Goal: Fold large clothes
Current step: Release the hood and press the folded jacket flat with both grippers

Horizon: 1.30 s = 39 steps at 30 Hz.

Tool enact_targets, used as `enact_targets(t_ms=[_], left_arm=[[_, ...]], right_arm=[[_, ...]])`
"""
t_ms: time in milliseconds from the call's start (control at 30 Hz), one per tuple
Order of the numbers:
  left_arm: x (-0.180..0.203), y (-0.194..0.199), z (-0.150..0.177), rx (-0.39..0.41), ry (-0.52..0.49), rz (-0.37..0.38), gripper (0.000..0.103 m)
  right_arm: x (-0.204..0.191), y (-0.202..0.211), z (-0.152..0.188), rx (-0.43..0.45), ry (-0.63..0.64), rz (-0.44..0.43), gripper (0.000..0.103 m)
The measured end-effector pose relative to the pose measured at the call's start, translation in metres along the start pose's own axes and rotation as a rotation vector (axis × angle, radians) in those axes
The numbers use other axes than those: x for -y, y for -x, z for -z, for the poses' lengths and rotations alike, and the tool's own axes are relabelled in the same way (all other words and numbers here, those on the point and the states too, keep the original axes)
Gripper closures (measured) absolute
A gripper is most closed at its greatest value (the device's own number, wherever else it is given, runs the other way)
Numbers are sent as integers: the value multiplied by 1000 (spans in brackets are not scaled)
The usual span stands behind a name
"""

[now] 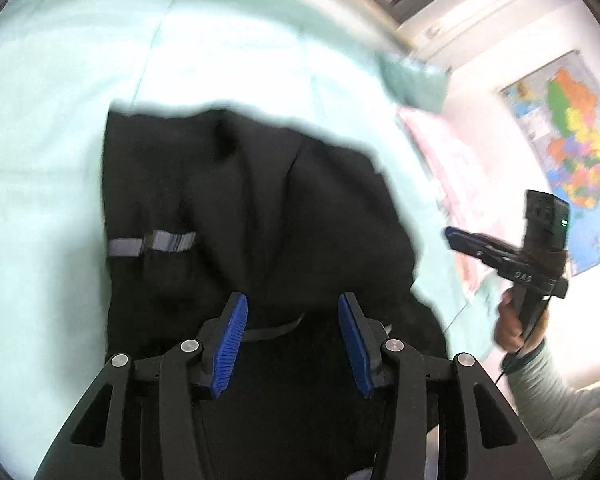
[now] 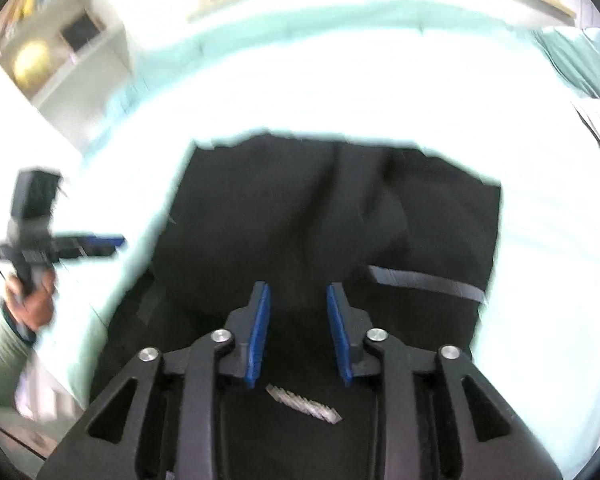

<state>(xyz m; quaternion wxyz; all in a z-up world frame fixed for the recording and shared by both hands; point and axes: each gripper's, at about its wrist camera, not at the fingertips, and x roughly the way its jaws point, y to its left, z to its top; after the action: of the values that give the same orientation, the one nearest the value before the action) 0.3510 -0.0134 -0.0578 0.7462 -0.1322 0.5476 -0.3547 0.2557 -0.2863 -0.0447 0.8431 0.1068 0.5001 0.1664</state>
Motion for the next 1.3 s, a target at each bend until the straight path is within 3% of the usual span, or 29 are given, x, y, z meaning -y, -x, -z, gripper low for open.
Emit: enact_targets(t_ms=[67, 100, 200, 333, 400, 433, 500, 600, 700, 800, 900, 1000, 1100, 1167, 1300], left_arm=[[14, 0, -25, 53, -6, 34, 48], [18, -5, -35, 60, 3, 40, 47], [23, -45, -56, 8, 21, -13, 47], [2, -100, -42, -124, 71, -71, 47], [-15, -124, -20, -180, 99, -111, 56], [-23, -134, -9, -199, 101, -134, 66], [-36, -143, 8, -189, 122, -115, 67], [-46, -136, 9, -162, 175, -64, 66], [-37, -117, 11, -145, 148, -69, 66], [-18, -89, 20, -115, 95, -73, 66], [-4, -67, 33, -78, 80, 9, 66], [-1, -71, 44, -87, 81, 50, 64], [-24, -112, 54, -157, 171, 68, 64], [-45, -129, 62, -156, 252, 103, 66], [-64, -130, 66, -163, 344, 168, 69]], right_arm=[[-13, -8, -17, 30, -28, 11, 50], [-18, -20, -26, 28, -41, 20, 50], [-22, -67, -37, -26, -89, 29, 50], [-26, -133, 2, -194, -21, 169, 50], [-24, -155, 33, -262, 33, 207, 50], [-25, -158, 49, -241, 85, 220, 48], [-26, -157, 68, -192, 112, 205, 39], [-22, -152, 70, -185, 58, 177, 38], [-29, -134, 64, -178, 23, 153, 38], [-52, -103, 62, -124, 78, 150, 38], [-75, -87, 68, -91, 134, 148, 38], [-87, -102, 75, -115, 175, 151, 38], [-77, -135, 86, -170, 163, 188, 38], [-56, -159, 89, -187, 146, 178, 38], [-53, -158, 86, -207, 120, 145, 38]])
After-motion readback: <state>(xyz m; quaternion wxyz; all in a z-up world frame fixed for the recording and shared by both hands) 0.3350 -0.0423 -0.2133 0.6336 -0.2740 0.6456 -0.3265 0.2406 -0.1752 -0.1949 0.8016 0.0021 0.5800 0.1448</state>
